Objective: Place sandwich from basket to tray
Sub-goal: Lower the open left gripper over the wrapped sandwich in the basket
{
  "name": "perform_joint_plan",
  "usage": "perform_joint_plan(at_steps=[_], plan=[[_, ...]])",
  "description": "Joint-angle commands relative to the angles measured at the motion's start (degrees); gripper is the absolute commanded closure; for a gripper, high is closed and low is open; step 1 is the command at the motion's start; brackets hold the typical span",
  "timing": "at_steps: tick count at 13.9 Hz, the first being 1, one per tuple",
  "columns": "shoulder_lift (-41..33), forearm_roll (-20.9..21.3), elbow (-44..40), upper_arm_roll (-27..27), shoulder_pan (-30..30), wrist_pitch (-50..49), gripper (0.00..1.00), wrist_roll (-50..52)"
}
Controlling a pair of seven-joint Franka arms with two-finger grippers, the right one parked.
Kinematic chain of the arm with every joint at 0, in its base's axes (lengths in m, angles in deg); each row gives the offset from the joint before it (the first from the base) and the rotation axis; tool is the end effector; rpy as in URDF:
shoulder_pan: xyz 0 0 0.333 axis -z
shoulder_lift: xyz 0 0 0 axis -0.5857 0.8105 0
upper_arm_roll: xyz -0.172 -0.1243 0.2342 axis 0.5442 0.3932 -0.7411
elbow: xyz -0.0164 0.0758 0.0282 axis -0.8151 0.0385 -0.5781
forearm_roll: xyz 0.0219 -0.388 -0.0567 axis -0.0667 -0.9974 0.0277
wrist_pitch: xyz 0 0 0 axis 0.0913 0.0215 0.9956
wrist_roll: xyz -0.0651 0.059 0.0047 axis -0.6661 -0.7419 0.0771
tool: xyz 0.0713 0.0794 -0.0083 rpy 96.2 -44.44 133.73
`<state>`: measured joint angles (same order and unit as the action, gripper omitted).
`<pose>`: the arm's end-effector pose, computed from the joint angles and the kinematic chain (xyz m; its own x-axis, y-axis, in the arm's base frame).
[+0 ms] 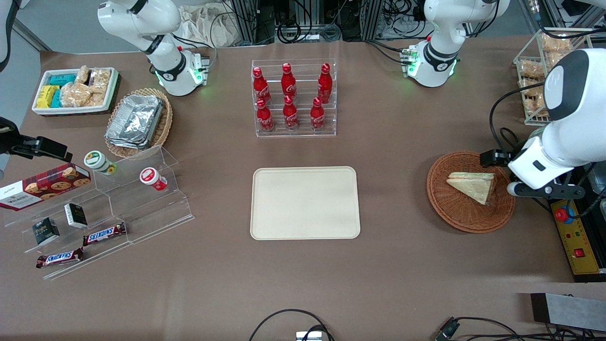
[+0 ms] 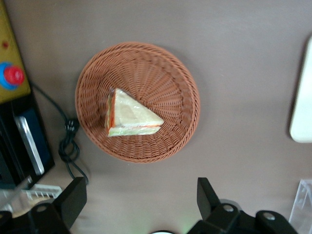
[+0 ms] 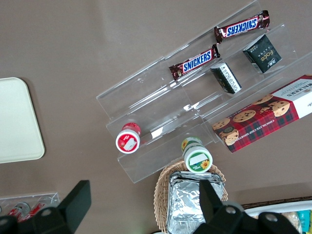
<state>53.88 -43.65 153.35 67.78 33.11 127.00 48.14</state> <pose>0.5981 -0.0406 0.5059 0.9773 0.0177 -0.2110 -0.0026 -0.9954 -0.0957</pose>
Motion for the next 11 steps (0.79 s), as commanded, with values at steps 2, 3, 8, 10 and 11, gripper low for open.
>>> perform_joint_plan(at_steps=[2,3,8,10,11], plan=[[-0.8,0.7,7.1,0.0,-1.6,8.3,0.0,11.9],[-1.2,0.8,10.0,-0.2,-2.0,11.3,0.0,14.5],[-4.3,2.4,28.6,-6.9,-2.2,32.8,0.0,21.0],[-4.1,2.4,31.2,-7.6,-2.2,36.4,0.0,27.4],[-3.3,2.4,31.2,-7.6,-2.2,36.6,0.0,30.8]])
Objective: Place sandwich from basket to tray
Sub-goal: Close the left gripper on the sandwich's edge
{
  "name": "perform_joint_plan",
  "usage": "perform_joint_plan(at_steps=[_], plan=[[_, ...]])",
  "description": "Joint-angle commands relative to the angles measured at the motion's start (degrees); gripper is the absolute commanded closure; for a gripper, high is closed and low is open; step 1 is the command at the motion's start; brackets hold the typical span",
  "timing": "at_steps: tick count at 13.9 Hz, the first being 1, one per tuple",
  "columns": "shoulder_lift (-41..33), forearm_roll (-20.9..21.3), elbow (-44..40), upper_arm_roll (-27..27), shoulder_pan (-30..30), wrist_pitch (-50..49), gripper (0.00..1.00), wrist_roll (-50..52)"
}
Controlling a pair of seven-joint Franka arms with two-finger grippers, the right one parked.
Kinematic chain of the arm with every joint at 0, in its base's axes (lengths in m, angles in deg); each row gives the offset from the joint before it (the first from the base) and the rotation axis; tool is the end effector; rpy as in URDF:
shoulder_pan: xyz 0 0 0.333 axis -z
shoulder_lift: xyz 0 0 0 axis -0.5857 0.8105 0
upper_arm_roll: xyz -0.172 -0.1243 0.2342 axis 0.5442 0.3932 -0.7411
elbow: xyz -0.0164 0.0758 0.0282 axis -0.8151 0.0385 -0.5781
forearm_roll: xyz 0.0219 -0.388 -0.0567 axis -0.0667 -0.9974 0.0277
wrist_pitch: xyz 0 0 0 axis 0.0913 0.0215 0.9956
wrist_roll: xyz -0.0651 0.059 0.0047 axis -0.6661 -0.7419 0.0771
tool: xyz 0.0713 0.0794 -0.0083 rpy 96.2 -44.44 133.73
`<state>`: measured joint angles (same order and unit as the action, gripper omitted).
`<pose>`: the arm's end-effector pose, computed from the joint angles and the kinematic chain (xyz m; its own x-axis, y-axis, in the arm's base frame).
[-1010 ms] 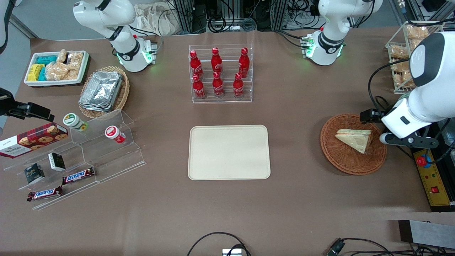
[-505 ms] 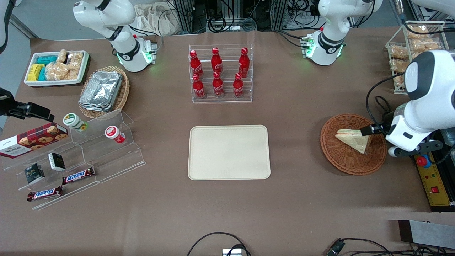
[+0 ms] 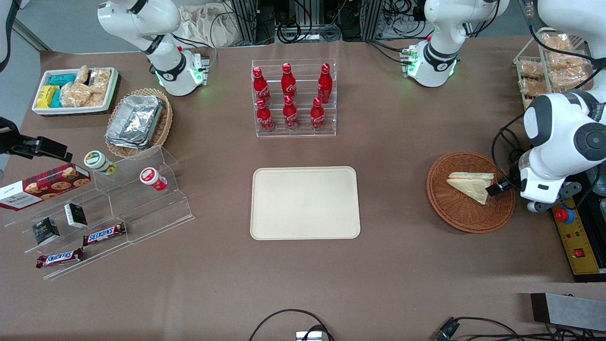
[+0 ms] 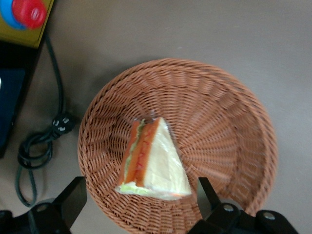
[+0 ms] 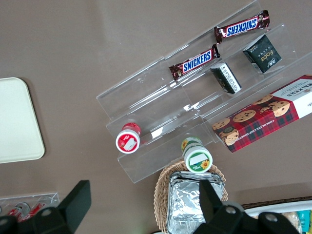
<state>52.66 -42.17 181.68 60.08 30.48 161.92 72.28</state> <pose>0.5654 0.0519 0.3381 0.8549 0.5181 -0.0289 0.5106 -0.8498 -0.1307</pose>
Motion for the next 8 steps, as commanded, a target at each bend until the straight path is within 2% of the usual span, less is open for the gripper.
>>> perform_joint_plan(at_steps=[1,8], plan=[[-1.2,0.9,2.8,0.1,0.4,2.0,0.0,9.1],[1.3,0.9,5.7,0.0,0.4,2.1,0.0,17.9]])
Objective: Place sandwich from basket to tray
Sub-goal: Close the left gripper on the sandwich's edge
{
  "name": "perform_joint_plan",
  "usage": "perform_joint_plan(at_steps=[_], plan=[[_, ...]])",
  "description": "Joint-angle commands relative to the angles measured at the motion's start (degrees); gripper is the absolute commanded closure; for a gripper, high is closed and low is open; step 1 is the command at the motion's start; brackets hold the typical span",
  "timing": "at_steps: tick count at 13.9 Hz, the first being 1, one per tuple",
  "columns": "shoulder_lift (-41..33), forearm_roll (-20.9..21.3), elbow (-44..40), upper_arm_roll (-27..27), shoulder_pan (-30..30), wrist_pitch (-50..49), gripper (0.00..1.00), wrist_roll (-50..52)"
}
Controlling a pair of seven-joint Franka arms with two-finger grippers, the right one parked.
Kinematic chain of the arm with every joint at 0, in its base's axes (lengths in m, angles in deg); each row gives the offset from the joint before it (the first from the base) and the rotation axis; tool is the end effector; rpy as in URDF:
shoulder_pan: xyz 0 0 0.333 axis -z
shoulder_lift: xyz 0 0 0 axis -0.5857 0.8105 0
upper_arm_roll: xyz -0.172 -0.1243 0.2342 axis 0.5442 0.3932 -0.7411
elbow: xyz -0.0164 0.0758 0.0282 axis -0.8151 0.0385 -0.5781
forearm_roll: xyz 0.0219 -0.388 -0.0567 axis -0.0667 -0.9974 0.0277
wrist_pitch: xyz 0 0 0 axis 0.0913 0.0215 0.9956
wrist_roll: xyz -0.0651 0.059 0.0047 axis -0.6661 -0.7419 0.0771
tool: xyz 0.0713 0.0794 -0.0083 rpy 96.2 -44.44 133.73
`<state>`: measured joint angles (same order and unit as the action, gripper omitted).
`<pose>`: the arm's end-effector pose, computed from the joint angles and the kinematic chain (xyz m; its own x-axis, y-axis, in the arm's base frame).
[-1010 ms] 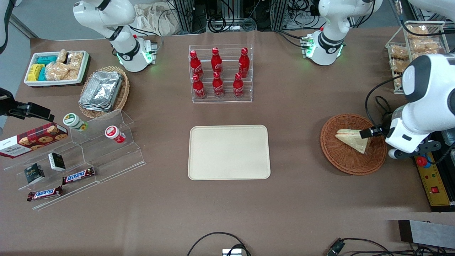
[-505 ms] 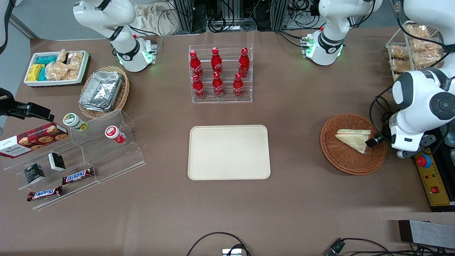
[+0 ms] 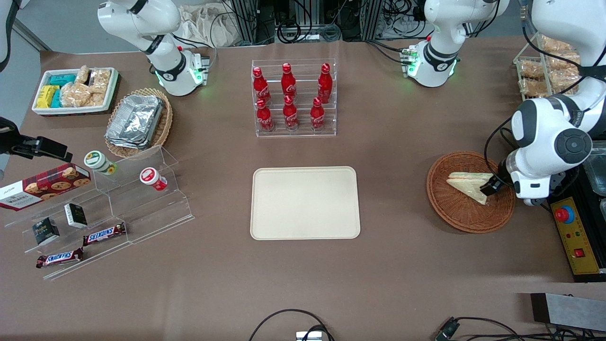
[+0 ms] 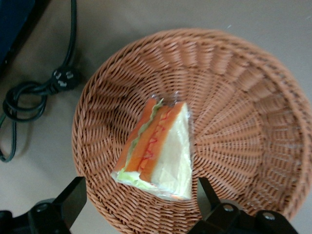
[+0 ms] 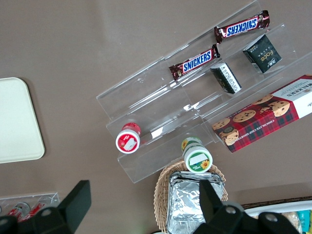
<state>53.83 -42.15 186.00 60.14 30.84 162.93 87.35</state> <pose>0.5442 0.0458 0.2966 0.6976 0.7145 -0.0538 0.6965 -0.6938 -0.1834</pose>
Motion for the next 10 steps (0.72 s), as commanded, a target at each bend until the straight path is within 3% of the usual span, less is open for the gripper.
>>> perform_joint_plan(at_steps=[1,10], plan=[[0.9,0.9,1.3,-0.1,0.1,1.5,0.0,4.0],[7.4,0.8,0.9,0.0,-0.2,8.3,0.0,10.9]])
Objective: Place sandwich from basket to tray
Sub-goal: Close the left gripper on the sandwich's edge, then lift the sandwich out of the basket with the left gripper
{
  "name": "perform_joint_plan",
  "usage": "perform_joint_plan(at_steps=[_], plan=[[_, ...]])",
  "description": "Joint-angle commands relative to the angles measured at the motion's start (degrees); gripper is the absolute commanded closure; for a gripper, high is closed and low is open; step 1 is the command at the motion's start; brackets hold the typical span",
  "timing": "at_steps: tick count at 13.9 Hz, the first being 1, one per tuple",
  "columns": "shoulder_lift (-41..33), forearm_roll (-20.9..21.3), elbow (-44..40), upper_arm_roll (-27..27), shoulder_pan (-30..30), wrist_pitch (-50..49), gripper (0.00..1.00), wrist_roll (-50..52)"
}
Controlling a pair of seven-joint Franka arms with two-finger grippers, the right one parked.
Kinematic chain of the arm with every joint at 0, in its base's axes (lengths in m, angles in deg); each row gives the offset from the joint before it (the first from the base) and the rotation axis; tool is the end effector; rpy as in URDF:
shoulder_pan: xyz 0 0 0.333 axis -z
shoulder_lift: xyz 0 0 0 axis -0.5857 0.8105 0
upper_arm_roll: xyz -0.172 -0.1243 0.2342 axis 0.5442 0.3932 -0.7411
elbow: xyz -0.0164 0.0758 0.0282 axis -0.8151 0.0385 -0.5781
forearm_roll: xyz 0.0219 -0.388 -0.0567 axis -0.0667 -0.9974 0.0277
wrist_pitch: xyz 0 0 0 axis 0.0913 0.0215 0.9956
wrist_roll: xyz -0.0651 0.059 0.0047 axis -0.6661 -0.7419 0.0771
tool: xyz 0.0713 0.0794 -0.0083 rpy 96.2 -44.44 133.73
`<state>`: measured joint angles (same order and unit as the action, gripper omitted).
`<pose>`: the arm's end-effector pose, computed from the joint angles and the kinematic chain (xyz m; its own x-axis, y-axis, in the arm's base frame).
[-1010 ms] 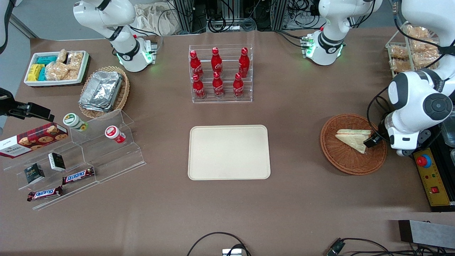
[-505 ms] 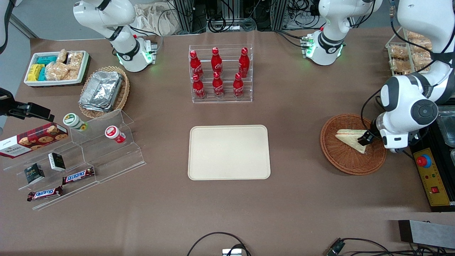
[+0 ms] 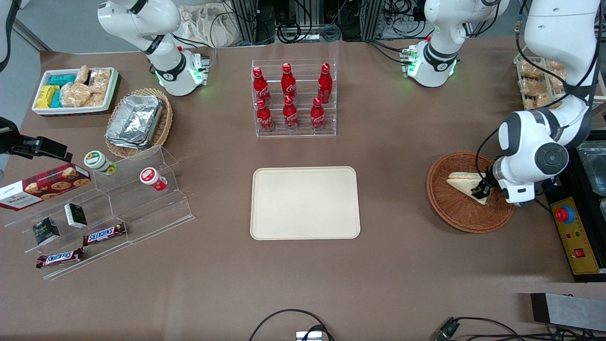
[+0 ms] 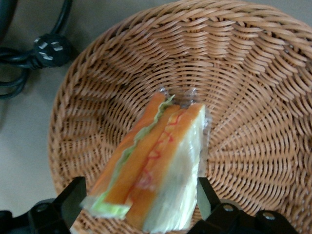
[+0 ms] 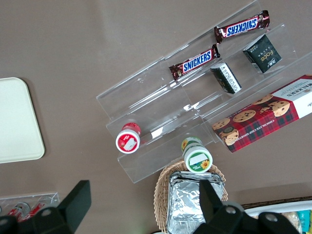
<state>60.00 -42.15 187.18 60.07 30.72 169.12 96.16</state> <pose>0.5429 0.0455 0.2371 0.5866 0.8085 -0.0473 0.7879 -0.5832 -0.1980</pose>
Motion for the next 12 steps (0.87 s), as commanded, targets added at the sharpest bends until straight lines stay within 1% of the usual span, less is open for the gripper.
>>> perform_joint_plan(at_steps=[1,2,3,4,5,7,8,9,10,12], plan=[[1.8,0.8,-0.6,0.2,-0.1,2.2,0.0,2.3],[2.3,0.8,-1.2,0.2,0.0,2.2,0.02,2.6],[2.8,0.9,-1.8,0.2,0.0,2.2,0.32,2.8],[2.4,0.9,-1.7,0.2,0.0,2.0,0.98,2.7],[1.8,0.8,-1.7,0.2,-0.1,1.6,1.0,1.8],[2.0,0.7,-3.1,0.5,-0.1,1.3,1.0,1.6],[1.8,0.8,-4.1,0.5,-0.1,-0.4,1.0,1.4],[1.1,0.9,-5.4,0.5,-0.1,-3.6,1.0,-1.7],[0.8,0.5,-8.3,0.5,-0.1,-8.8,1.0,-5.9],[1.3,-0.1,-15.1,0.7,-0.1,-18.0,1.0,-10.5]])
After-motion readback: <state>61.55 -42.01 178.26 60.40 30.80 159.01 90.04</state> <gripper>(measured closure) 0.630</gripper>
